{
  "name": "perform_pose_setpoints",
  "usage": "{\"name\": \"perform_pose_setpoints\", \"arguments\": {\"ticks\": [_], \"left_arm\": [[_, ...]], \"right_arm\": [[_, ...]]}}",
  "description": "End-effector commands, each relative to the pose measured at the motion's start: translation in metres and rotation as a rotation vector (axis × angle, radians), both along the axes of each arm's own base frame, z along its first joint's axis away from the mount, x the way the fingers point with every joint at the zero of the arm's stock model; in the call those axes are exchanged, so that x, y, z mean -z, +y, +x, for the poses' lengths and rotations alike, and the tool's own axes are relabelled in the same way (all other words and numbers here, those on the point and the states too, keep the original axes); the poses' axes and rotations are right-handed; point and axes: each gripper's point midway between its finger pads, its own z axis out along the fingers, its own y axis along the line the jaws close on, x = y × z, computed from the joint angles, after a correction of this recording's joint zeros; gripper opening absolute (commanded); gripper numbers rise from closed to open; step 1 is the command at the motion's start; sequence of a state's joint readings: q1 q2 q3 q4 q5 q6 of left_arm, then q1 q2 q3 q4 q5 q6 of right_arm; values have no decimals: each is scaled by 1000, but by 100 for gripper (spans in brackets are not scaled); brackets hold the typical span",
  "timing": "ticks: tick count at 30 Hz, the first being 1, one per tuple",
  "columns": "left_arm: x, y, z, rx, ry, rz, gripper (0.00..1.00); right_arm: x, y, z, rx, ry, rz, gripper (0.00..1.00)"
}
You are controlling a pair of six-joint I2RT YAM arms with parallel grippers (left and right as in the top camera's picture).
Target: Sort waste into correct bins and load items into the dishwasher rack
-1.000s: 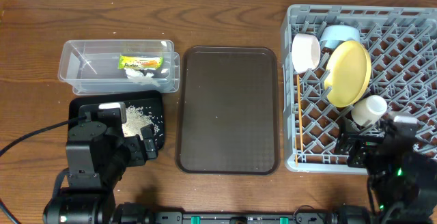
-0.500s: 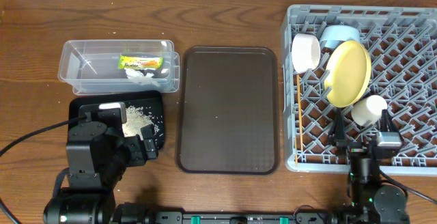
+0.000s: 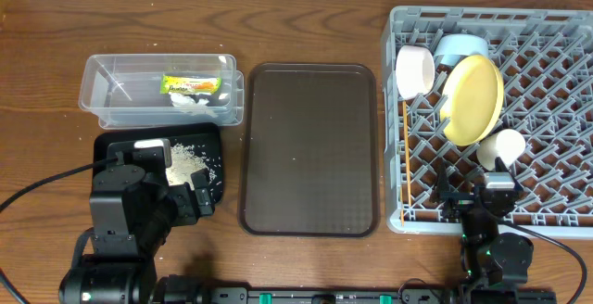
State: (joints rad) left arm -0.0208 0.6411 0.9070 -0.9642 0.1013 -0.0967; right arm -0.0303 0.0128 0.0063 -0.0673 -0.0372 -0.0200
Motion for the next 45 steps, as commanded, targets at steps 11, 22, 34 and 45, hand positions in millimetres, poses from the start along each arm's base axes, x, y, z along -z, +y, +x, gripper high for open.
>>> {"name": "perform_pose_setpoints", "arguments": {"ticks": [11,22,34,45], "left_arm": [[2,2,0,-3,2,13,98],[2,2,0,-3,2,13,98],[2,2,-1,-3,6,13,98],[27,9,10,-28,-212,47,98]], "right_arm": [[0,9,0,-42,-2,-18,99],[0,9,0,-41,-2,-18,99],[0,9,0,-42,-2,-18,99],[0,9,0,-42,-2,-18,99]]}}
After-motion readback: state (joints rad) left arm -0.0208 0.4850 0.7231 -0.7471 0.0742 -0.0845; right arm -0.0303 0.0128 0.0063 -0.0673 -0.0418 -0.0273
